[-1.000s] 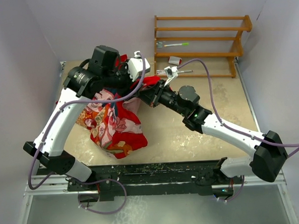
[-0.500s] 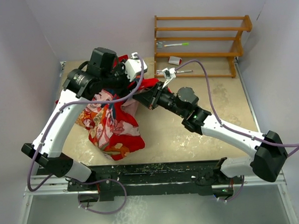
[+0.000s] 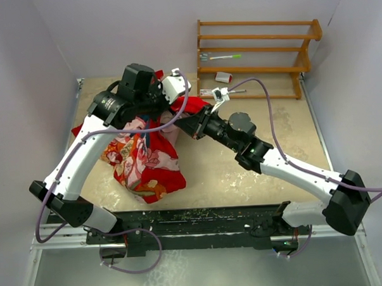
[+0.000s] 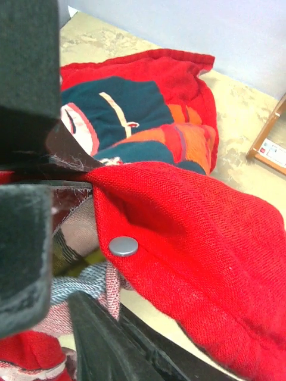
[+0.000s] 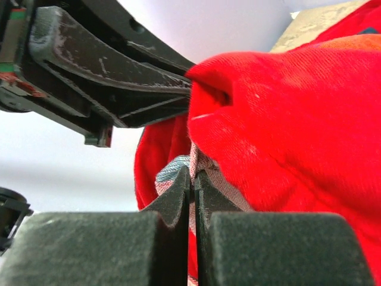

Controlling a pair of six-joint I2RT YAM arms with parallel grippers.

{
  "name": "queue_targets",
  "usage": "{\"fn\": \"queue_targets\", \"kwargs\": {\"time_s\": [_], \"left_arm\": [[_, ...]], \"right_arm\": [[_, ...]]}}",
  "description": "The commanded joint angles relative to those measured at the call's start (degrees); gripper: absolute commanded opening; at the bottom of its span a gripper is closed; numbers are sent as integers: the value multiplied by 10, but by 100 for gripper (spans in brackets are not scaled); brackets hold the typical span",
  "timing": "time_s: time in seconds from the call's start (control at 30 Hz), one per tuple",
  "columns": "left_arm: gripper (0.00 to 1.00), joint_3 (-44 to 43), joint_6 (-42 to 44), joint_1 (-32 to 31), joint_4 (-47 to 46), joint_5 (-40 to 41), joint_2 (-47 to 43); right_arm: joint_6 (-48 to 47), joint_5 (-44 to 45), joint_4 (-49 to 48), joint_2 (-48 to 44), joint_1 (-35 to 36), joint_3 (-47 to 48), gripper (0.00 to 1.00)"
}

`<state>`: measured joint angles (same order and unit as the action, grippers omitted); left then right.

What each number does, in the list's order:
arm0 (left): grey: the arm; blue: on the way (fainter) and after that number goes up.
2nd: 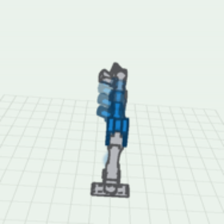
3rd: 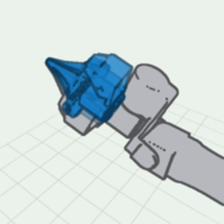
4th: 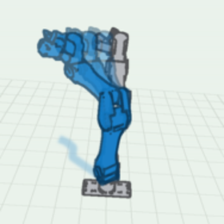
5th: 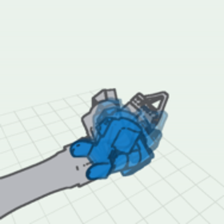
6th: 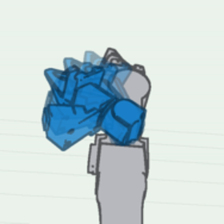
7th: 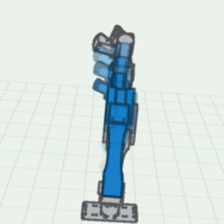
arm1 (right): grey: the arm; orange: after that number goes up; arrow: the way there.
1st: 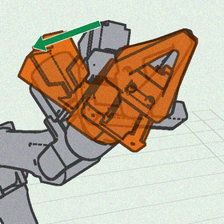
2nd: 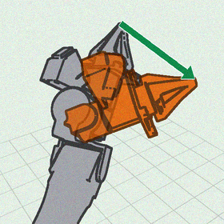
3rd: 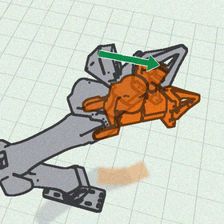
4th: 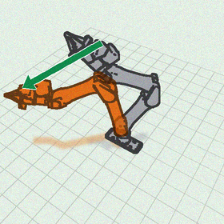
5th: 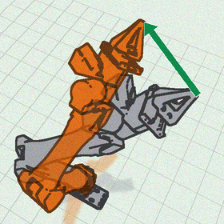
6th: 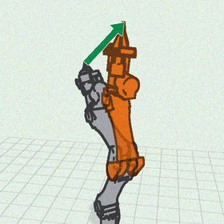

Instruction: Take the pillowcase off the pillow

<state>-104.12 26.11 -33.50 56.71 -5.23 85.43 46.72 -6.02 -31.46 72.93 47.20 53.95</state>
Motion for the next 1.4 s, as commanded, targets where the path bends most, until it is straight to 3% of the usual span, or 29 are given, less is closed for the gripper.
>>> {"fn": "queue_targets", "kwargs": {"time_s": [0.0,0.23,0.67,0.93,1.03,1.13,1.17,1.27,1.37], "left_arm": [[0,-15,4,6,-60,94,-25],[0,-28,27,6,-76,150,-35],[0,-17,58,7,-137,251,-48],[0,-19,61,6,-175,304,-56],[0,-30,43,6,-146,272,-54],[0,-55,4,7,-64,173,-46],[0,-62,-10,6,-33,132,-37],[0,-71,-62,6,40,41,-19],[0,-71,-91,6,65,-14,-4]], "right_arm": [[7,57,22,-52,3,12,0],[14,213,211,-58,3,33,0],[28,338,313,-87,3,-11,0],[55,358,348,-99,3,-62,0],[55,361,335,-107,3,-78,0],[11,331,270,-131,5,-80,0],[-5,317,249,-138,8,-74,3],[-60,309,205,-145,37,-29,41],[-103,316,184,-120,80,27,61]]}}
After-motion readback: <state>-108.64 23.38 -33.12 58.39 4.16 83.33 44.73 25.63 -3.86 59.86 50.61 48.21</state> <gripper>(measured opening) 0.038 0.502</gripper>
